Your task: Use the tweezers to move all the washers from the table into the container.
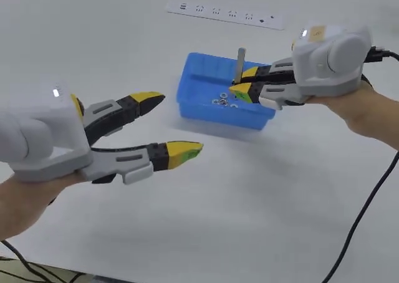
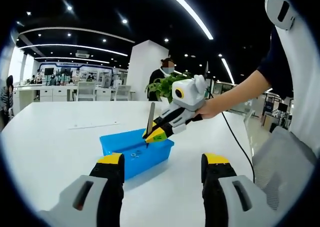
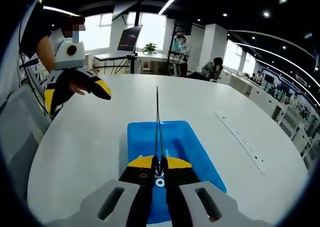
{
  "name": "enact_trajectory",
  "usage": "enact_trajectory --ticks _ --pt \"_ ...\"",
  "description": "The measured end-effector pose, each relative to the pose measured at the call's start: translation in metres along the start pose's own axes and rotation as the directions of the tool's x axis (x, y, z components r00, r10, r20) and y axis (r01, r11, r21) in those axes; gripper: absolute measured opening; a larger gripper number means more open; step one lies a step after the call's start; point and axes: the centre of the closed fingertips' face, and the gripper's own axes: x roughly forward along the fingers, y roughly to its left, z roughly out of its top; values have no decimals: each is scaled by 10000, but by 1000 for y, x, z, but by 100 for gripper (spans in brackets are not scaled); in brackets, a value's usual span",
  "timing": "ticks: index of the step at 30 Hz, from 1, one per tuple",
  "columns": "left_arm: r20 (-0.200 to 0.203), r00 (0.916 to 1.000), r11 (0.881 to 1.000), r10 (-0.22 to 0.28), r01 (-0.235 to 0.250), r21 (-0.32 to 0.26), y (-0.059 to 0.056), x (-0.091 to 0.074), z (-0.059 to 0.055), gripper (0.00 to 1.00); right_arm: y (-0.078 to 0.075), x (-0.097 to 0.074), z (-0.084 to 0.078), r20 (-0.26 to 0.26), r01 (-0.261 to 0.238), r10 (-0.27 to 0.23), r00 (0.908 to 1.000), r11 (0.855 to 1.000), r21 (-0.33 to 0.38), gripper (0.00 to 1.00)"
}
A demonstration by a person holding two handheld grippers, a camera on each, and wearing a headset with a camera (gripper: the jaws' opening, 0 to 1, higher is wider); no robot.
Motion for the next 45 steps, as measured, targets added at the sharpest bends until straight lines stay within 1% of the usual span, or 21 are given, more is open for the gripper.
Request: enact_trajectory --ticks 2,5,9,11,12,14,15,17,19,23,24,27,29,31,32,33,34,36,37,42,45 --pt "151 9999 10000 -24 23 49 5 6 8 64 1 0 1 23 -1 1 10000 10000 -1 7" --pt "429 9983 9989 -387 376 267 9 21 26 58 3 -2 4 62 -32 32 10000 10000 -55 7" --pt "662 9946 9959 -798 767 483 11 38 43 56 5 -1 7 55 -89 90 9999 9998 -156 8" --pt "542 9933 9927 -1023 984 690 11 48 46 54 6 -1 8 25 -116 117 9999 9997 -215 8" --pt "440 9925 9903 -1137 1096 857 11 52 46 50 7 -1 8 12 -133 133 9999 9996 -249 8" --pt "-77 9942 9785 -1072 1068 1762 15 60 44 41 8 -1 9 -10 -170 170 9999 9994 -289 8" --pt "-126 9915 9729 -1295 1295 1914 12 65 45 35 9 -2 9 -15 -196 196 9998 9994 -298 8" --pt "-201 9853 9702 -1699 1708 1719 5 73 46 31 11 -2 10 -23 -248 247 9997 9991 -337 8" --pt "-325 9782 9635 -2050 2076 1691 1 78 45 31 13 -2 10 -51 -312 310 9995 9987 -404 8" --pt "-511 9686 9538 -2432 2484 1691 1 86 43 28 19 -2 12 -79 -537 534 9985 9969 -582 8" --pt "-583 9671 9512 -2476 2541 1749 1 86 42 26 20 -2 12 -90 -575 570 9983 9965 -609 8" --pt "-879 9555 9412 -2815 2928 1689 1 85 40 18 21 -2 12 -119 -642 635 9979 9956 -684 8" --pt "-1095 9501 9356 -2920 3075 1736 2 82 39 17 21 -2 11 -208 -671 656 9976 9944 -810 8" --pt "-1149 9483 9327 -2957 3126 1798 2 81 39 14 22 -2 9 -261 -718 698 9972 9937 -855 8" --pt "-1181 9453 9278 -3040 3219 1885 1 79 40 8 23 -2 8 -341 -752 723 9968 9926 -954 8" --pt "-1445 9254 9084 -3504 3733 1883 -7 77 36 8 24 -3 7 -367 -763 730 9967 9924 -966 8" --pt "-1477 9325 9045 -3297 3568 2335 -1 78 37 8 24 -3 7 -365 -785 753 9965 9924 -952 8" --pt "-1549 9302 8983 -3329 3627 2478 1 79 37 8 26 -3 7 -420 -866 825 9957 9905 -1069 8" --pt "-1615 9257 8872 -3420 3748 2693 -2 79 37 8 28 -3 8 -442 -940 896 9950 9892 -1125 8" --pt "-2085 9088 8231 -3614 4160 3865 -4 76 37 6 31 -6 10 -562 -1103 1031 9931 9833 -1450 8" --pt "-2301 8964 7924 -3789 4427 4197 -11 71 39 5 33 -10 13 -638 -1197 1103 9918 9783 -1690 8"
